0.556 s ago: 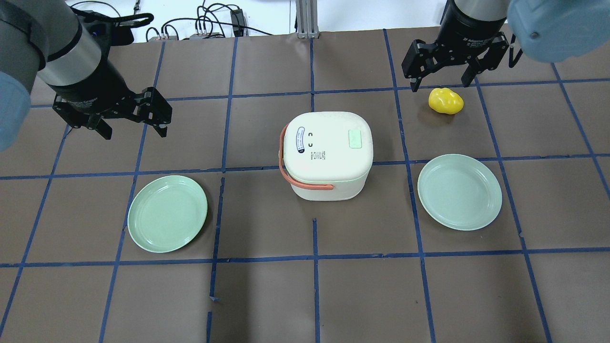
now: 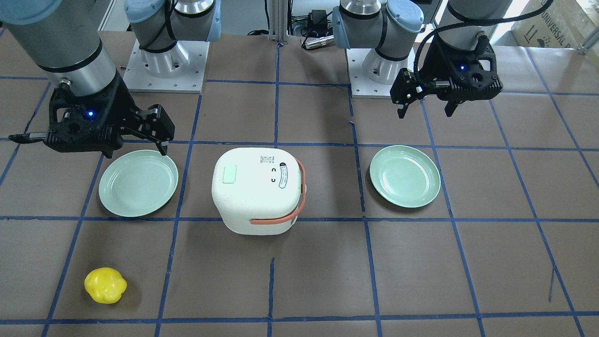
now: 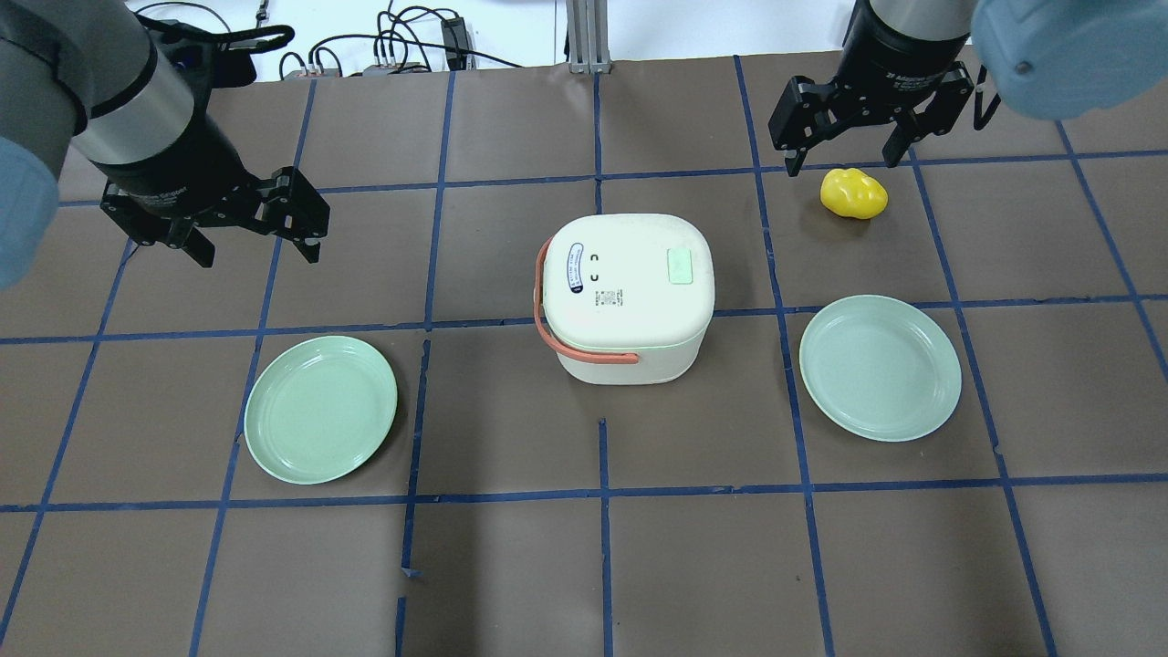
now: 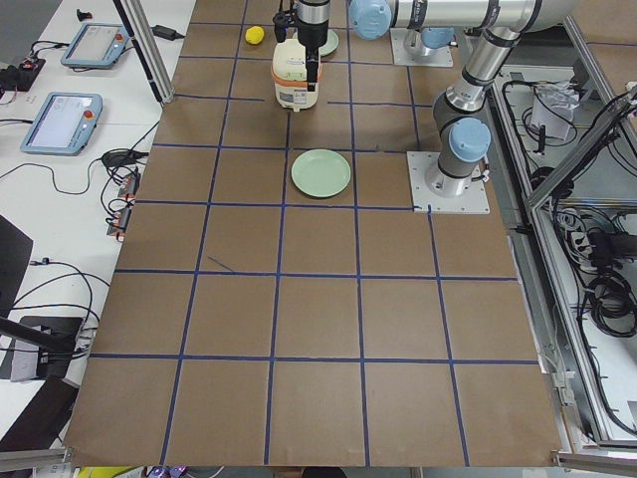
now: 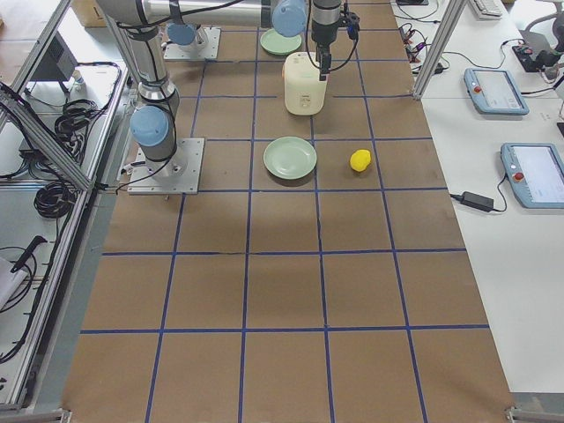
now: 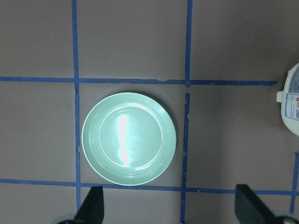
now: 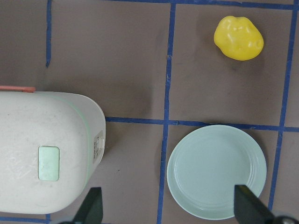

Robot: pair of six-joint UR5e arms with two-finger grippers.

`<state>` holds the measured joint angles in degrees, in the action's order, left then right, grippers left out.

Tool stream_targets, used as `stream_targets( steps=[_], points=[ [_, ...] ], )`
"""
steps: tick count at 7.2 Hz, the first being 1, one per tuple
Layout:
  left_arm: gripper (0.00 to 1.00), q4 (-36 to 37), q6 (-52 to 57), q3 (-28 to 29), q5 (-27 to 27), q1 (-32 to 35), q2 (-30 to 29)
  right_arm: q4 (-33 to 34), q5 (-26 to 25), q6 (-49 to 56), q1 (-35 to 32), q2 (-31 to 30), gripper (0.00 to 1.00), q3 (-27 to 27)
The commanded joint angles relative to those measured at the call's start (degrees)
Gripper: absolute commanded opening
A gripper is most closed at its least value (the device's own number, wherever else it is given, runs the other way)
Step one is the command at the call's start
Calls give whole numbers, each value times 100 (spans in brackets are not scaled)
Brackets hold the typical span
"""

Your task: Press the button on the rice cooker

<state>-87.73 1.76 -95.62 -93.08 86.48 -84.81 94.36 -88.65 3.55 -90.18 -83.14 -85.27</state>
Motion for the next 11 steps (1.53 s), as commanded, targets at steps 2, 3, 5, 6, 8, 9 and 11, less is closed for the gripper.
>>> stream_targets(
  steps=[2, 3, 5, 6, 8, 9, 11],
  points=[
    [100, 2, 0, 0, 0, 0, 0, 12, 172, -82, 0, 0, 22, 19],
    [100, -7, 0, 0, 0, 0, 0, 3, 330, -91, 17, 0, 4, 10],
    [100, -7, 0, 0, 0, 0, 0, 29, 470, -91, 26, -9, 4, -25],
    [100, 1, 0, 0, 0, 0, 0, 151, 907, -91, 9, 0, 4, -95],
    [100, 2, 0, 0, 0, 0, 0, 433, 1436, -82, -35, 53, 4, -331],
    [100, 2, 0, 0, 0, 0, 0, 556, 1700, -73, -44, 53, 4, -498],
    [100, -7, 0, 0, 0, 0, 0, 846, 2051, -73, -88, 44, 4, -841]
  ],
)
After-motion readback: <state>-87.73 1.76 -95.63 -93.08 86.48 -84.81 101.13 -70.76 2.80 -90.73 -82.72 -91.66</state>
